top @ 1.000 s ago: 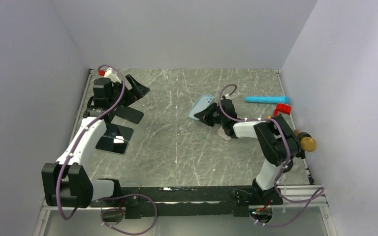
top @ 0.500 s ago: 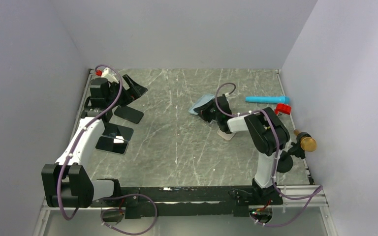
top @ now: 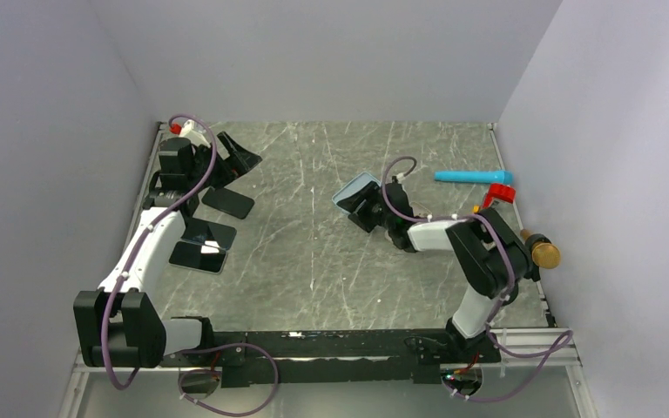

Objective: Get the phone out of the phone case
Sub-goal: Place the phone case at the center of the board, then reset both arms

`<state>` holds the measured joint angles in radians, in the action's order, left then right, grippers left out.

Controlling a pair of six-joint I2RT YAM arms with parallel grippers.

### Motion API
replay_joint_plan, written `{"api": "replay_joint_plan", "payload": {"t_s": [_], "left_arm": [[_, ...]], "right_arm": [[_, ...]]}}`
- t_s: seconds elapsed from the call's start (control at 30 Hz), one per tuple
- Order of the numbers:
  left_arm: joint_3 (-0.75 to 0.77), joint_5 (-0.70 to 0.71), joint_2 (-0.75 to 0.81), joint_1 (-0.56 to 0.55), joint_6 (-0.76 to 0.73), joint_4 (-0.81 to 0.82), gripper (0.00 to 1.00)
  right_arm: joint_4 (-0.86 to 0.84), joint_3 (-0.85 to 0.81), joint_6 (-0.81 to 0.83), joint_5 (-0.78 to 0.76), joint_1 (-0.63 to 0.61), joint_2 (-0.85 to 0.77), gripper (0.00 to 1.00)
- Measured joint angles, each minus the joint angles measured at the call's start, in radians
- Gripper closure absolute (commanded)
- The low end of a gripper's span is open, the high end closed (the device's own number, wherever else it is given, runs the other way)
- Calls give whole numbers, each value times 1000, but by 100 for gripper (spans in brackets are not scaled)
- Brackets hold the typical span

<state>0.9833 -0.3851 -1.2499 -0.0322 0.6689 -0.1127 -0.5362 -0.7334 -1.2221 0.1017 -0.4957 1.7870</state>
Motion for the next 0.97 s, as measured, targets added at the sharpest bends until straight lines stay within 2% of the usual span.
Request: {"api": "replay_joint_plan", "payload": {"t_s": [0.23, 0.37, 0.53, 0.77, 0.83, 0.97], "left_arm": [[0, 3, -6, 0, -3, 0, 1], [0, 18, -7, -17, -15, 0, 1], [-60, 61, 40, -109, -60, 82, 1], [-183, 156, 277, -330, -203, 206, 1], [-256, 161, 402, -379, -216, 245, 1], [-406, 213, 681, -401, -212, 261, 1]], "right_arm": [[97, 103, 93, -39, -72, -264, 25], [244, 140, 222, -87, -105, -449, 3], [493, 164, 414, -240, -147, -779, 0], [703, 179, 589, -338, -149, -1257, 0], [746, 171, 611, -354, -150, -1353, 0], [800, 154, 618, -414, -149, -1448, 0]]}}
